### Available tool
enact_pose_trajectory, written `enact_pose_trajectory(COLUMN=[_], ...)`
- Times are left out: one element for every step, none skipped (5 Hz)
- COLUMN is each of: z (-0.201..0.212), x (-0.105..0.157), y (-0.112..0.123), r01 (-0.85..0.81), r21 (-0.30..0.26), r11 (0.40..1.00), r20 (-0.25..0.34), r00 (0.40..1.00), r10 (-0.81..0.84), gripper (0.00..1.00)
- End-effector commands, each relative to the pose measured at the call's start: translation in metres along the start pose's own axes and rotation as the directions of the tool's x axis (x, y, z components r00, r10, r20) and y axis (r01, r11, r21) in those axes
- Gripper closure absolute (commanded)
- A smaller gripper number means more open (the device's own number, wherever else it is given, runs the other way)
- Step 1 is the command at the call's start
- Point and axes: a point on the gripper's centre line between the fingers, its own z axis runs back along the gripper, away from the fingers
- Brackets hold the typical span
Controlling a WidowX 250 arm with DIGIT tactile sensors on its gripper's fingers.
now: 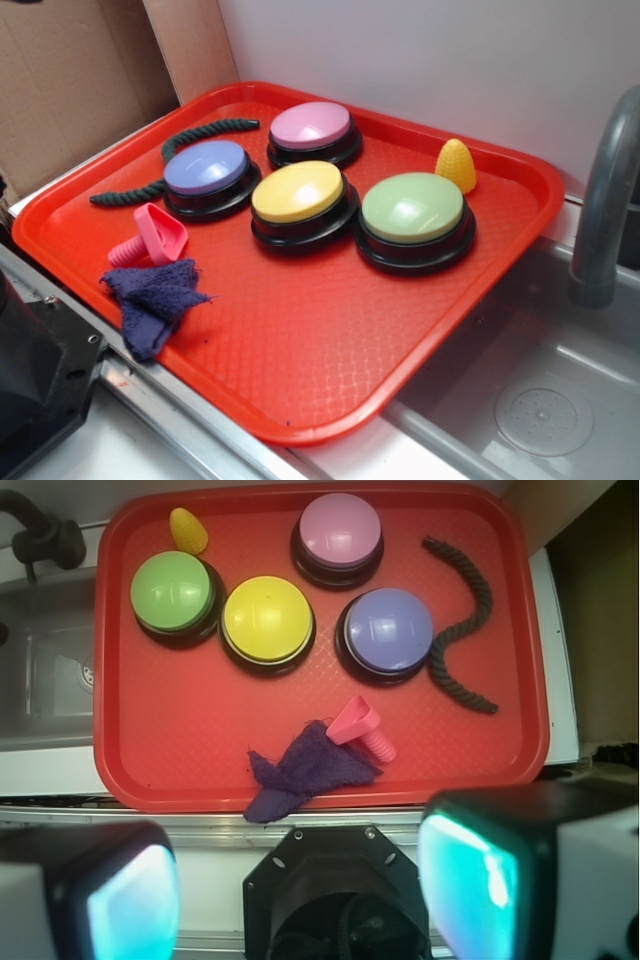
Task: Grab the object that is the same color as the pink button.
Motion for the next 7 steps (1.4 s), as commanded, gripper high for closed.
enact_pose_trajectory(z=[0.0,-0.013,-0.037,-0.067,-0.091,-0.13,-0.154], x=[0.0,0.006,0.01,0.017,0.023,0.029,0.031], y=[0.0,0.012,0.024,0.036,0.048,0.063,0.07], r01=[0.0,-0.073,-0.196,-0.312,-0.359,-0.449,-0.476], r21=[0.0,-0.028,-0.021,0.002,-0.001,0.039,0.069], r11=[1.0,0.997,0.98,0.95,0.933,0.893,0.877], r20=[0.0,0.031,0.062,0.086,0.089,0.089,0.102], r00=[1.0,0.997,0.978,0.947,0.93,0.891,0.878], r10=[0.0,0.074,0.197,0.311,0.357,0.444,0.468], gripper=[0.0,0.0,0.0,0.0,0.0,0.0,0.0])
